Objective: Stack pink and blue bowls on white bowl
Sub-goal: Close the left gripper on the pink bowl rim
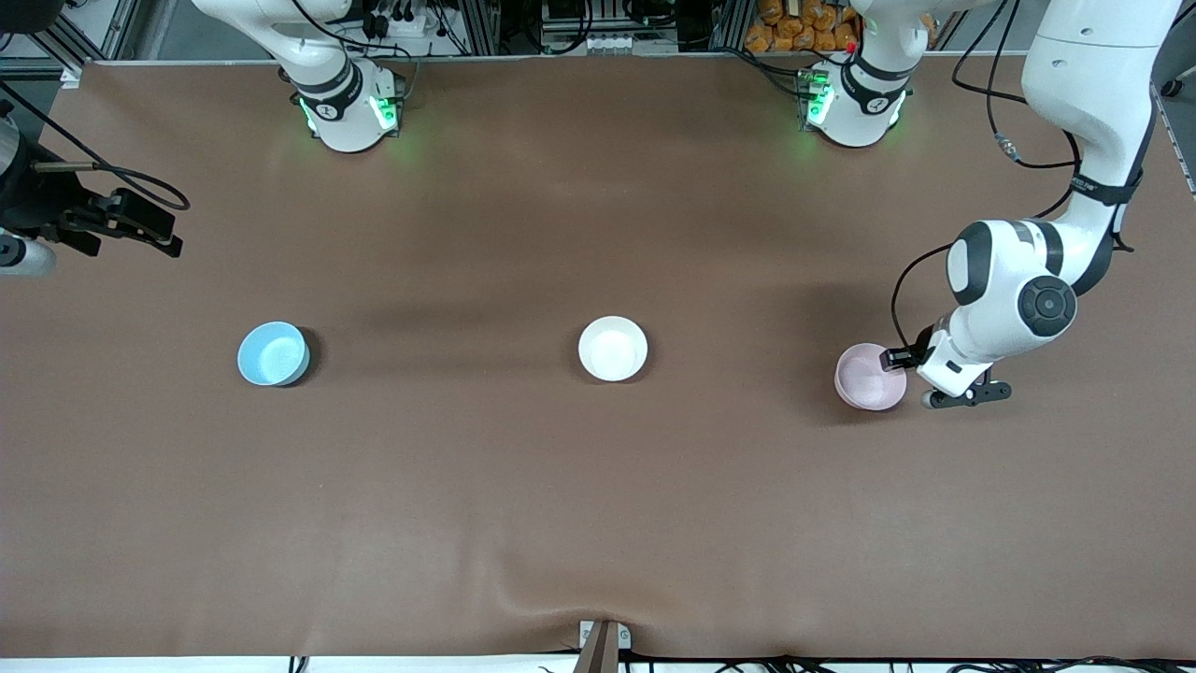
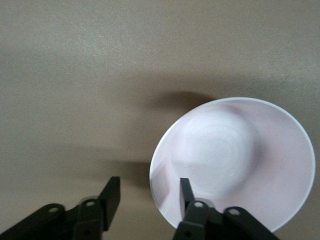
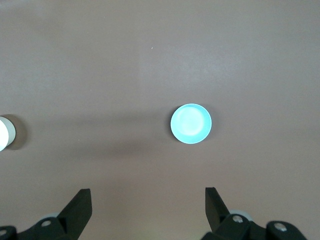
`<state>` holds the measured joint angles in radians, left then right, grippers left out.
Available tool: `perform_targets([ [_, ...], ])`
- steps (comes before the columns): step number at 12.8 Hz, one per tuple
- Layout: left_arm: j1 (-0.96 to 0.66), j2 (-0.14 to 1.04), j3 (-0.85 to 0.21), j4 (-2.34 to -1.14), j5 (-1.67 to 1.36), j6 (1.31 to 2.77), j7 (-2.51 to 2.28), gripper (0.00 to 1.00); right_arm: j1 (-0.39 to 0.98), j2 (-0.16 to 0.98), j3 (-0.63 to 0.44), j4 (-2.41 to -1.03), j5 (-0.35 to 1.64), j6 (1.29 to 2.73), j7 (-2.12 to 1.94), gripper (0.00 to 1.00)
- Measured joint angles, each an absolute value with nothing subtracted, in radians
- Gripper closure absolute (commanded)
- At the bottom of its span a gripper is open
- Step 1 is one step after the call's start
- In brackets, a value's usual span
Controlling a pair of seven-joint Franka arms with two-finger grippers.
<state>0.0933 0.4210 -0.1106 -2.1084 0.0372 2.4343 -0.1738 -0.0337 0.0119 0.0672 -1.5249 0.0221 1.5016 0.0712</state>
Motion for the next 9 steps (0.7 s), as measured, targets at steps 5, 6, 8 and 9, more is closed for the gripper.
perform_targets([
  [5, 0.091, 0.423, -0.116, -2.108, 0.037, 2.437, -0.174, 1.00, -0.034, 0.012, 0.067, -1.525, 0.022, 1.502, 0.071, 0.00],
  [6, 0.089, 0.420, -0.116, -2.108, 0.037, 2.437, -0.174, 1.00, -0.034, 0.012, 0.067, -1.525, 0.022, 1.502, 0.071, 0.00],
  [8, 0.089, 0.420, -0.116, -2.106, 0.037, 2.438, -0.174, 1.00, -0.034, 0.012, 0.067, -1.525, 0.022, 1.502, 0.071, 0.00],
  [9, 0.089, 0.420, -0.117, -2.103, 0.037, 2.438, -0.172, 1.00, -0.034, 0.012, 0.067, -1.525, 0.022, 1.502, 0.071, 0.00],
])
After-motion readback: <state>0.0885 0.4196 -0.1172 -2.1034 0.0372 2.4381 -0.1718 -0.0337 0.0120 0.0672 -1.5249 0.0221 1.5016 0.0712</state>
